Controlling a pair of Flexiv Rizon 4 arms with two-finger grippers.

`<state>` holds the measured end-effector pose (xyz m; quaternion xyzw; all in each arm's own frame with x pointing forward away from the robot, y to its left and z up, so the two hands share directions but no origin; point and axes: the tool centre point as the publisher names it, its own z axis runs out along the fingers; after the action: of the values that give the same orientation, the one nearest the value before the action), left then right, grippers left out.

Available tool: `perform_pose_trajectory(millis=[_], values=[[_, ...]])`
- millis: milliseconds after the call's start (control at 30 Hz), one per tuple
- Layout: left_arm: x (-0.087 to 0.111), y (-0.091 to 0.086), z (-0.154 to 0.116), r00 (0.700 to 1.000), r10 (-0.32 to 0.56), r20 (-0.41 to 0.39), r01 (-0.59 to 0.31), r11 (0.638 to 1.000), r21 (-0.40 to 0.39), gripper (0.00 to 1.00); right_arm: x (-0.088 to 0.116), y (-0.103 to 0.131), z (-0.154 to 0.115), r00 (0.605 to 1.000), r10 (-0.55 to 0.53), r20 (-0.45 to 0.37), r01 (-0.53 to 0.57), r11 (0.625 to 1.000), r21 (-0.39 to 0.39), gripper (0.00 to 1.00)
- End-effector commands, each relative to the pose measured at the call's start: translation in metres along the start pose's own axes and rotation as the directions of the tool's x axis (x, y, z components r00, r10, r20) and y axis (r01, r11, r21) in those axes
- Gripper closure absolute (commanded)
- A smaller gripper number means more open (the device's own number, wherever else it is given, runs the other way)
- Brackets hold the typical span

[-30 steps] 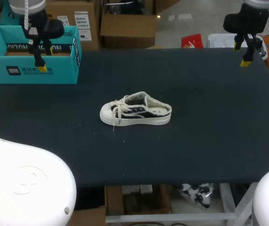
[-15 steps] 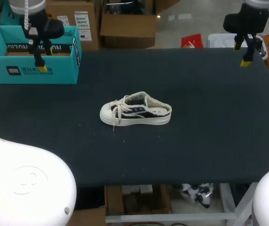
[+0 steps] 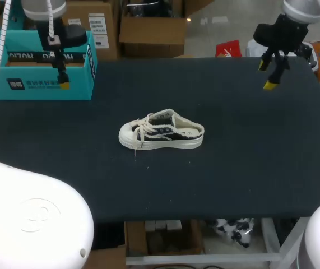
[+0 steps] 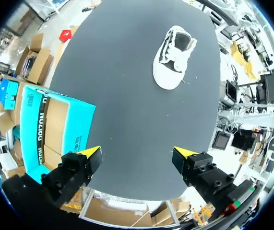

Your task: Open the shoe tongue, take the insole out of the shoe, put the insole back into the shoe, and pack the shoe into the shoebox

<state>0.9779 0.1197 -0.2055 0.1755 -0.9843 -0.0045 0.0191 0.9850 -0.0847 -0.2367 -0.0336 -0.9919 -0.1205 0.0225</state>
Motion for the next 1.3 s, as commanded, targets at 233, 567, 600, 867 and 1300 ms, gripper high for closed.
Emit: perform_pose_trajectory(millis=[233,567,600,867,1300], values=[[0.015,-0.008,0.006,0.967,-0.239,-0.093,0.242,0.970,0.018,0.00,0.018,0.019,0.037,1.000,0.026,0.008,-0.024,0.993,-0.116,0.00],[0.015,-0.008,0.006,0.967,-0.239,-0.093,0.242,0.970,0.018,0.00,0.018,0.019,0.037,1.000,0.026,0.008,-0.024,0.993,-0.116,0.00],[0.015,-0.008,0.006,0.967,-0.239,-0.093,0.242,0.970,0.018,0.00,0.018,0.019,0.037,1.000,0.026,0.008,-0.024,0.993,-0.116,0.00],[0.029,-0.030,0.009,0.885,-0.455,-0.102,0.456,0.890,-0.014,0.00,0.021,0.026,0.066,0.999,0.037,-0.019,-0.039,0.981,-0.189,0.00],[0.084,-0.068,0.019,0.753,-0.647,-0.122,0.651,0.759,-0.001,0.00,0.045,0.058,0.126,0.991,0.133,-0.026,-0.133,0.917,-0.377,0.00]])
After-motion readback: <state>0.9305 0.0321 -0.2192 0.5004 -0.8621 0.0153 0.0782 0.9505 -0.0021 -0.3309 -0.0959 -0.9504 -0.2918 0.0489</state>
